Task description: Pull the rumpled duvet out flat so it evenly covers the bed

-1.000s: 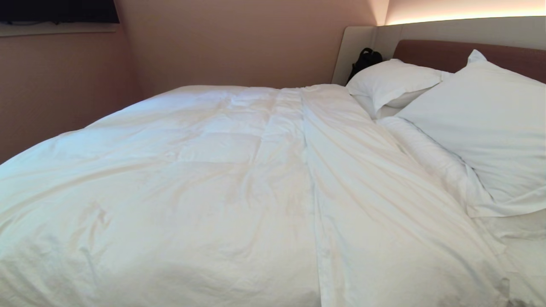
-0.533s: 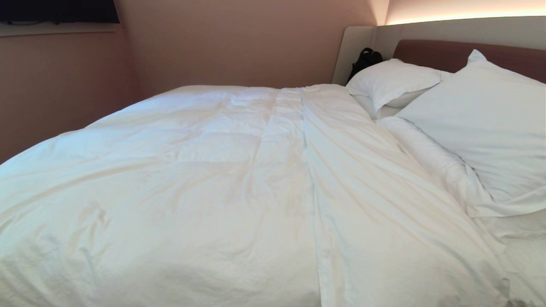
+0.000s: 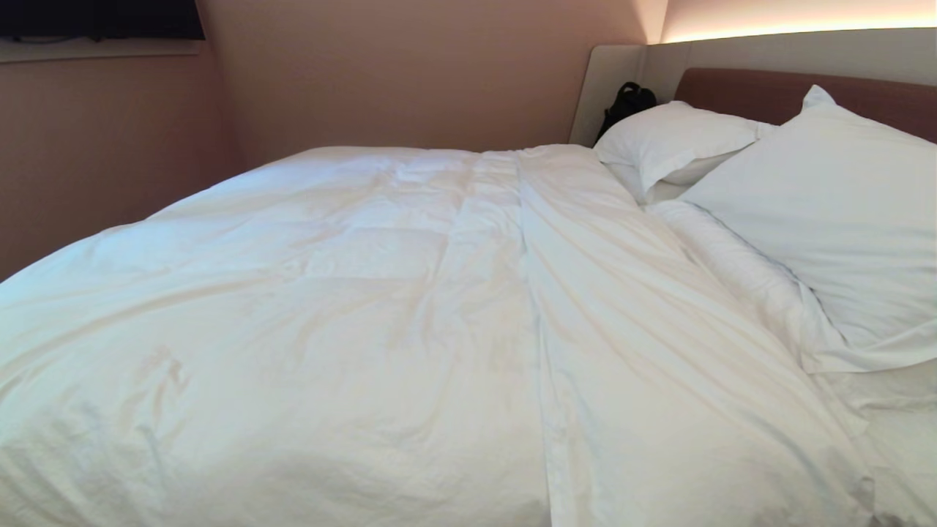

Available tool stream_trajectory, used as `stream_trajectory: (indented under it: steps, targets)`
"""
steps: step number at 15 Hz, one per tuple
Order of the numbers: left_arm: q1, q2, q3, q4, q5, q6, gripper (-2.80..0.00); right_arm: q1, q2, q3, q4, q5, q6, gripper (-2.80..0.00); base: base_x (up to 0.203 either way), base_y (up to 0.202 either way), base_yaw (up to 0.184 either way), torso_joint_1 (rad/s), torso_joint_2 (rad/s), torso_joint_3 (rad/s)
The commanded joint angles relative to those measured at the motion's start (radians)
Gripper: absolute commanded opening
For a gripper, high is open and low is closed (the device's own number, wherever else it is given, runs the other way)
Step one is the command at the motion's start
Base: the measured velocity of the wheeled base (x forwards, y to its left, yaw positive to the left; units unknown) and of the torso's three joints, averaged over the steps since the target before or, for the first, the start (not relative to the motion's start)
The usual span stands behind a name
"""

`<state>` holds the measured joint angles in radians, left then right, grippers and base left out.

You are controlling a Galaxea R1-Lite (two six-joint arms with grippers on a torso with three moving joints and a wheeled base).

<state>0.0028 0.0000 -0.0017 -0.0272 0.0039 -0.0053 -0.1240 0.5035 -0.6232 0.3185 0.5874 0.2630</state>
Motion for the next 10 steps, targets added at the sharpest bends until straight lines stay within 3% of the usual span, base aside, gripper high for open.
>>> stream_trajectory:
  steps: [1, 5, 7, 8, 9, 10]
  targets:
    - [0.0, 0.0, 0.0, 0.0, 0.001, -0.001, -2.8, 0.0, -0.028, 0.02, -0.01, -0.06, 0.002, -2.8, 0.0, 0.0, 0.0, 0.0, 0.0, 0.0]
    - [0.0, 0.0, 0.0, 0.0, 0.001, -0.001, -2.8, -0.002, -0.103, 0.04, -0.011, -0.12, -0.001, -2.8, 0.0, 0.0, 0.0, 0.0, 0.0, 0.0]
    - [0.0, 0.0, 0.0, 0.0, 0.001, -0.001, -2.8, 0.0, -0.137, 0.078, -0.016, -0.234, -0.014, -2.8, 0.0, 0.0, 0.0, 0.0, 0.0, 0.0]
    - [0.0, 0.0, 0.0, 0.0, 0.001, -0.001, -2.8, 0.0, -0.136, 0.079, -0.018, -0.236, -0.016, -2.8, 0.0, 0.0, 0.0, 0.0, 0.0, 0.0]
    - [0.0, 0.0, 0.0, 0.0, 0.001, -0.001, -2.8, 0.0, -0.133, 0.104, -0.045, -0.287, -0.03, -2.8, 0.0, 0.0, 0.0, 0.0, 0.0, 0.0]
    - [0.0, 0.0, 0.0, -0.002, 0.001, -0.001, -2.8, 0.002, -0.131, 0.141, -0.081, -0.376, -0.046, -2.8, 0.0, 0.0, 0.0, 0.0, 0.0, 0.0]
